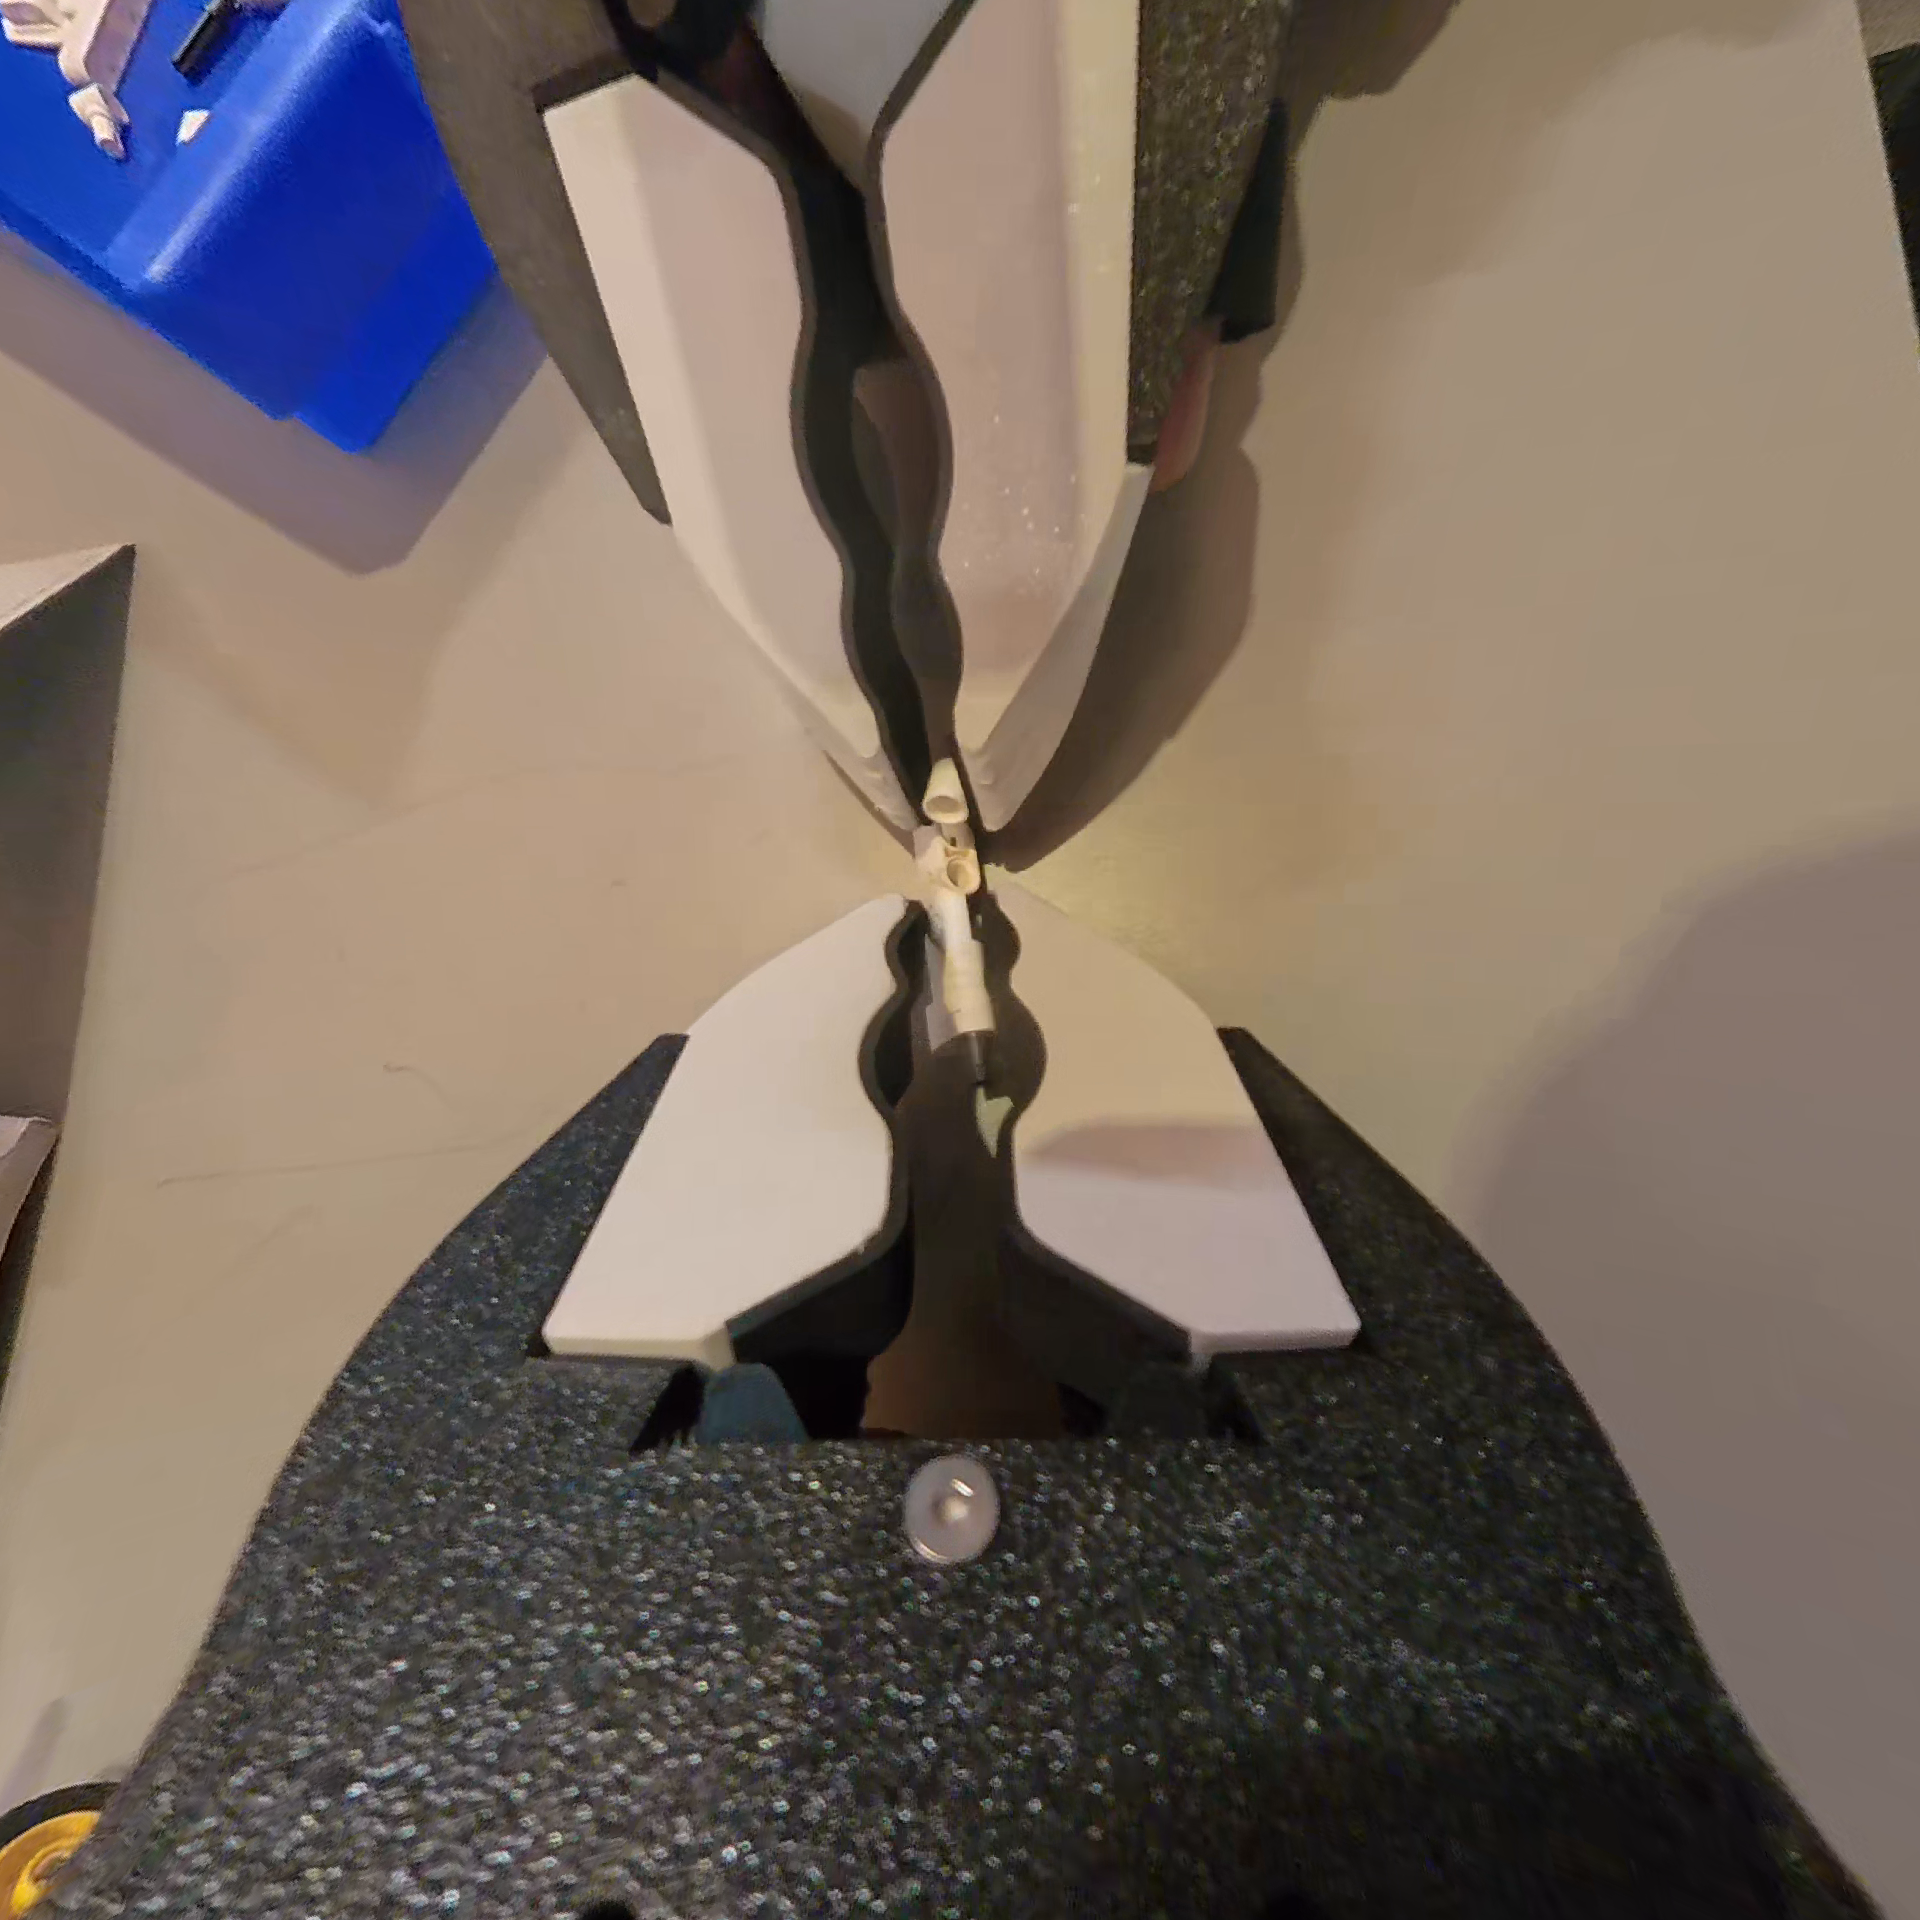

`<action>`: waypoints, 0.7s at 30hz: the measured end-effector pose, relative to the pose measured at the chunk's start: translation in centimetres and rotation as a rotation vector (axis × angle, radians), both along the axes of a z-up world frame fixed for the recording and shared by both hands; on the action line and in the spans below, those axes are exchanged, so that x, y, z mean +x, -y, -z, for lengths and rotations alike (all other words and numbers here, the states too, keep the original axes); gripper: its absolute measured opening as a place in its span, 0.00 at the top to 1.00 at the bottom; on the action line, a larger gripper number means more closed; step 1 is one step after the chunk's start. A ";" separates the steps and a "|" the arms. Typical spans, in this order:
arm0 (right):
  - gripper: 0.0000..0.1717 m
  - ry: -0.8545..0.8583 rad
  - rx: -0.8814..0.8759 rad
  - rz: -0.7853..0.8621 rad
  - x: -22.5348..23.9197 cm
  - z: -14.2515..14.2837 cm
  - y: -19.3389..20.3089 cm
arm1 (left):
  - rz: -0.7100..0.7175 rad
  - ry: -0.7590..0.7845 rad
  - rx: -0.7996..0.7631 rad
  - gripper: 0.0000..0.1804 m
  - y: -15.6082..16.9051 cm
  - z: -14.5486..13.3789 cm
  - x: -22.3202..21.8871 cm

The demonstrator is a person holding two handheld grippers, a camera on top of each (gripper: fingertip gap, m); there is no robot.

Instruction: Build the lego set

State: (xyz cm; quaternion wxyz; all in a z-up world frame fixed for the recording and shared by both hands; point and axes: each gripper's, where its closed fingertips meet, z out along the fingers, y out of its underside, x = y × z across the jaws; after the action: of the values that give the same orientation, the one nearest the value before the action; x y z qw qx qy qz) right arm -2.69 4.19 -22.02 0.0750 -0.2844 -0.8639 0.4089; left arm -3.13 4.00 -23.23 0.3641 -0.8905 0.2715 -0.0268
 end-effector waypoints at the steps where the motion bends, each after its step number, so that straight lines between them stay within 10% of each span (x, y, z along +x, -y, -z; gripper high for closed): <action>1: 0.96 0.003 -0.001 0.003 0.0 0.0 0.0 | 0.000 0.003 -0.001 0.94 0.0 0.0 0.0; 21: 0.96 -0.004 -0.046 -0.035 0.1 -0.5 0.1 | -0.039 0.080 -0.020 0.96 0.0 -0.1 0.1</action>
State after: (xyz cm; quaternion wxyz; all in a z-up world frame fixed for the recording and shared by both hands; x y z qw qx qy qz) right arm -2.64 4.06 -21.52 0.0628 -0.2701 -0.8591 0.4302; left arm -3.05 3.97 -23.09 0.3664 -0.8974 0.2389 -0.0577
